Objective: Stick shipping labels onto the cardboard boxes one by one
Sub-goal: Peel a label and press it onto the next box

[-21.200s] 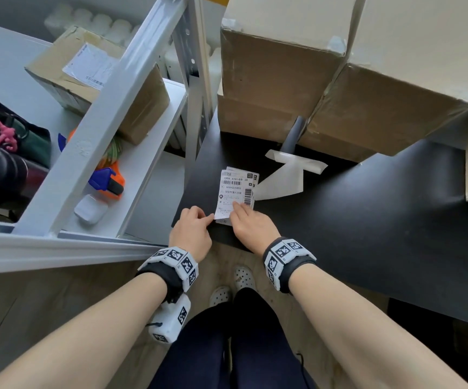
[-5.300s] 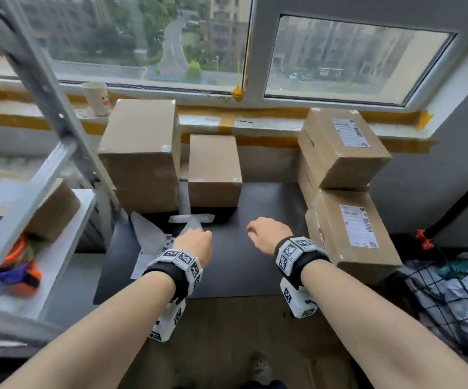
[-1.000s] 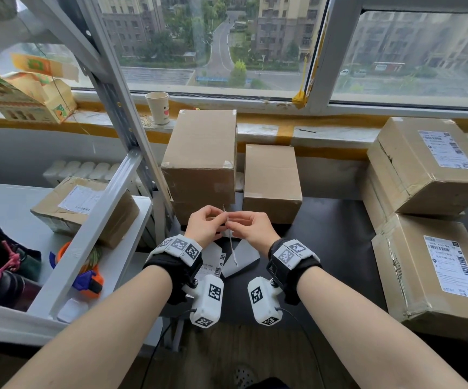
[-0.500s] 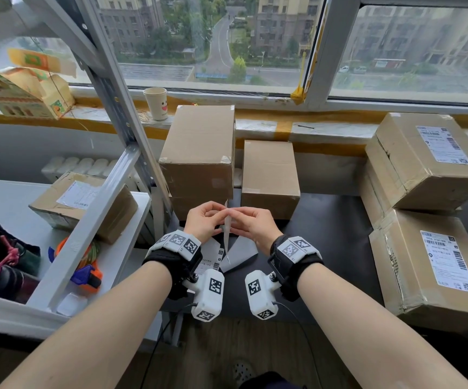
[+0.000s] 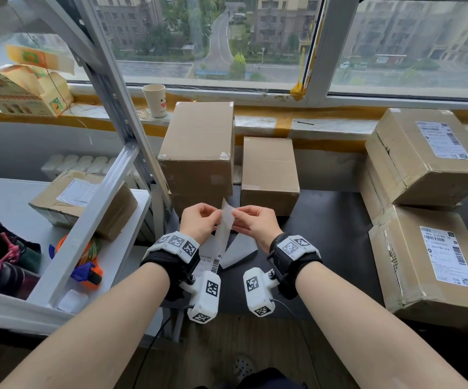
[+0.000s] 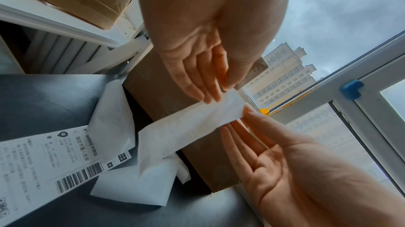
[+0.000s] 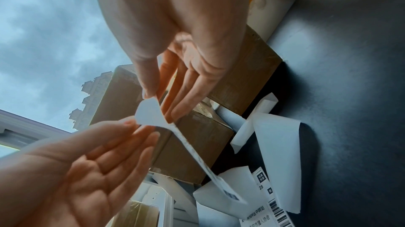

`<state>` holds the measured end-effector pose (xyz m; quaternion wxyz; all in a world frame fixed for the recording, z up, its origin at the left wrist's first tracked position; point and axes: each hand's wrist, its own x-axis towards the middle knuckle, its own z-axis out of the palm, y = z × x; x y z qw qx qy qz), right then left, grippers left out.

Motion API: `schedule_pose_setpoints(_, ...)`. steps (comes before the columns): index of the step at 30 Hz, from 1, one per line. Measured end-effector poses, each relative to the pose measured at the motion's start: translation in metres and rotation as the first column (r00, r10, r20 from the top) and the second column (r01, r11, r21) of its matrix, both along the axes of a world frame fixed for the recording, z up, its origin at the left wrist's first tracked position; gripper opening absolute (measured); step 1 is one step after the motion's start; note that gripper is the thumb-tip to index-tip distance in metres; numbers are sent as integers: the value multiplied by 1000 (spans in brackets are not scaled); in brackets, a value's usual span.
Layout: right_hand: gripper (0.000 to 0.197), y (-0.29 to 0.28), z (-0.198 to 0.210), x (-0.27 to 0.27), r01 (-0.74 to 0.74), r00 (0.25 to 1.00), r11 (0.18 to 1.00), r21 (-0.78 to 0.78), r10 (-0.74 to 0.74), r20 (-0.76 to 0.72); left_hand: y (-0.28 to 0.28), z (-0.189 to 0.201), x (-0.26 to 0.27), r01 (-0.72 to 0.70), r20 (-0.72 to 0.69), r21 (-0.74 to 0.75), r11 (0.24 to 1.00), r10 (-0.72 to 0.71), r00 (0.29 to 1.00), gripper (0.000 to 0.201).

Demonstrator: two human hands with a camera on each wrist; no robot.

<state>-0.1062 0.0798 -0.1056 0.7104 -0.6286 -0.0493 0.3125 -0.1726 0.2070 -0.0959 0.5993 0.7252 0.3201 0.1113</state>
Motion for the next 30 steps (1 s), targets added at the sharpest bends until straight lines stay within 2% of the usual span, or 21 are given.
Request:
schedule_pose_setpoints(6, 5, -3, -8, -4, 6, 1000, 998, -70, -7, -10, 7, -7, -8, -48, -37, 48, 998, 50, 998, 12)
schedule_pose_setpoints(10, 6, -6, -17, -8, 13, 999, 995, -94, -16, -28, 10, -14, -16, -13, -63, -28, 1000, 11, 998, 13)
schedule_pose_setpoints(12, 11, -9, -23, -7, 57, 998, 991, -119, -61, -30, 16, -23, -20, -12, -105, 9, 1000, 13, 994, 16)
schedule_pose_setpoints(14, 18, -13, -30, -5, 110, 993, 983, -148, -116, -32, 23, -32, -26, -28, -151, 57, 998, 36, 988, 10)
schedule_pose_setpoints(17, 17, -20, -37, -1, 173, 983, 967, -188, -181, -24, 29, -43, -32, -96, -212, 105, 990, 117, 970, 8)
schedule_pose_setpoints(22, 15, -35, -42, 15, 290, 956, 931, -223, -291, 29, 39, -62, -32, -192, -295, 40, 981, 195, 935, 18)
schedule_pose_setpoints(30, 15, -58, -47, 53, 479, 878, 828, -293, -449, 167, 44, -91, -18, -302, -365, -17, 953, 275, 889, 16)
